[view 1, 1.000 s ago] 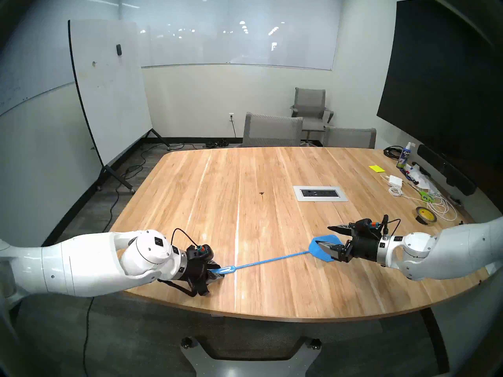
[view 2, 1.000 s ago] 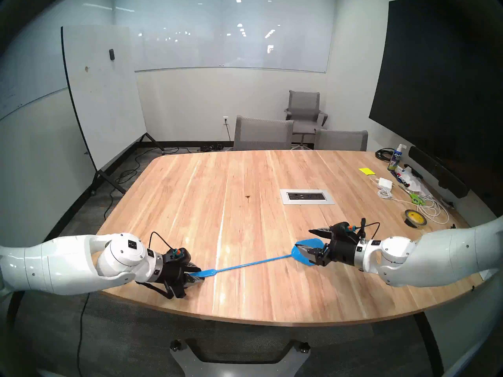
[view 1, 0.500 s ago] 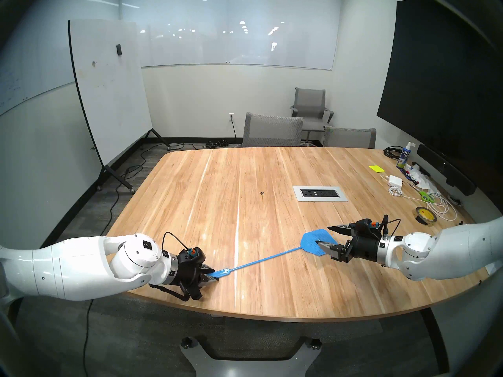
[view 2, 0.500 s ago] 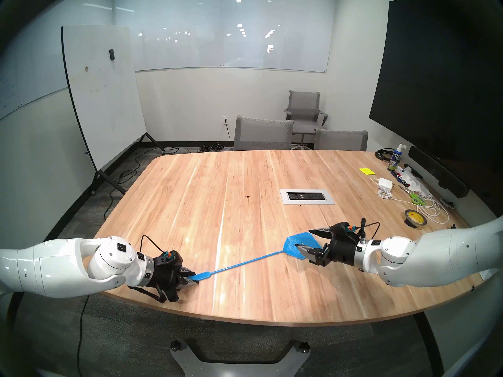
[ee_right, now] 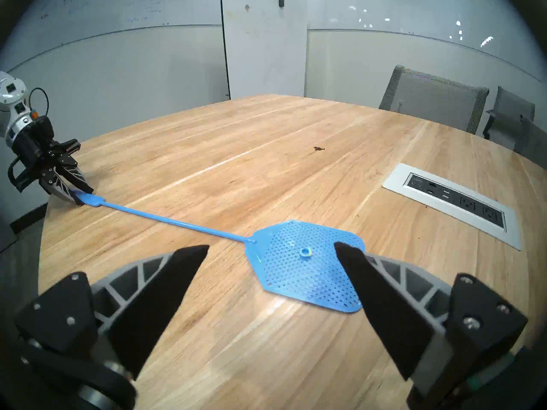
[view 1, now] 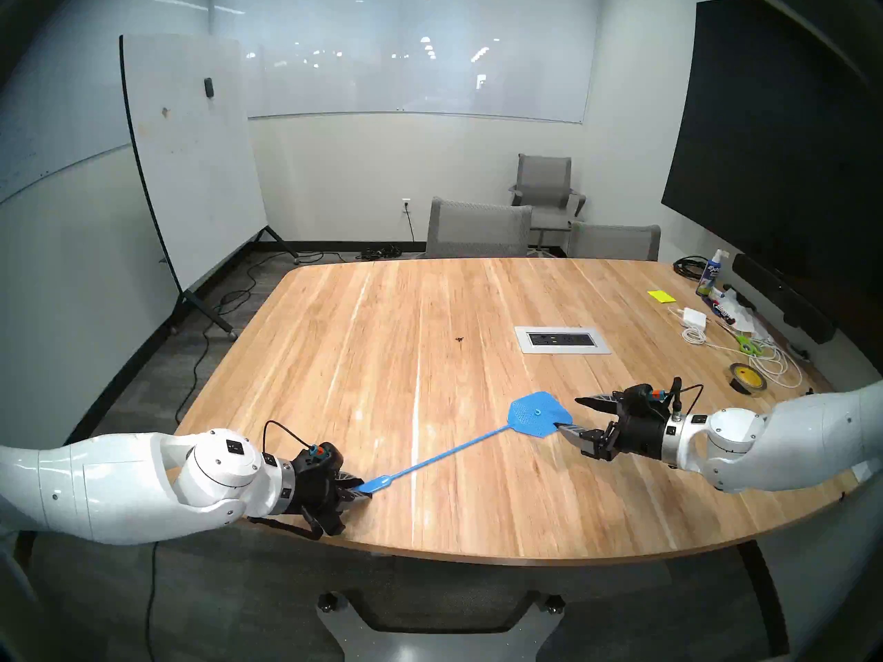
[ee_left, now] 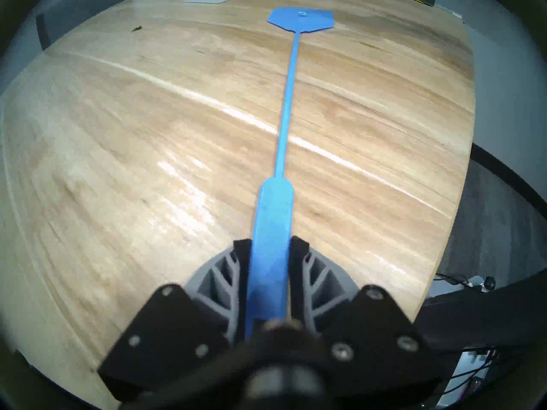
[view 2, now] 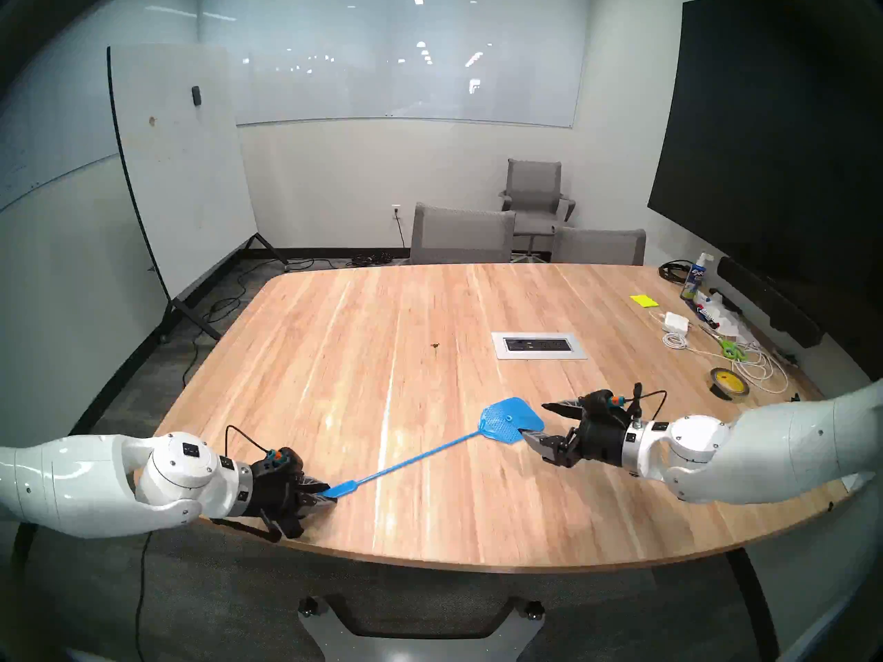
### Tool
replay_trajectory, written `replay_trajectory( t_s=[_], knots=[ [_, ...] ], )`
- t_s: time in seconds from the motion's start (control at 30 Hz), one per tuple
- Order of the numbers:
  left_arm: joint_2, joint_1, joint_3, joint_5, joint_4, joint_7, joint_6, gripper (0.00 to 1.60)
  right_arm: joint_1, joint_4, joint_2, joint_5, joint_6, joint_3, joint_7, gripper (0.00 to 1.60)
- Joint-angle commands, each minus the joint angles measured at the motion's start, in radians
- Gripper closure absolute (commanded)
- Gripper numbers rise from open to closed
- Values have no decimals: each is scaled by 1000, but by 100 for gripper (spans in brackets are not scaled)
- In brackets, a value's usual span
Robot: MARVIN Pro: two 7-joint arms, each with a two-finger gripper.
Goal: Swat a bug on table
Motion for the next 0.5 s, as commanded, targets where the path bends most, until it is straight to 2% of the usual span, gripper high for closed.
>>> replay_trajectory(
  t_s=[0.0, 0.47],
  knots=[
    [77, 40, 34, -4, -13, 19, 7, 160, 11, 2, 2, -2, -7, 8, 2, 0],
    [147, 44, 53, -20, -60, 52, -12, 160, 11, 2, 2, -3, -8, 8, 2, 0]
  ],
)
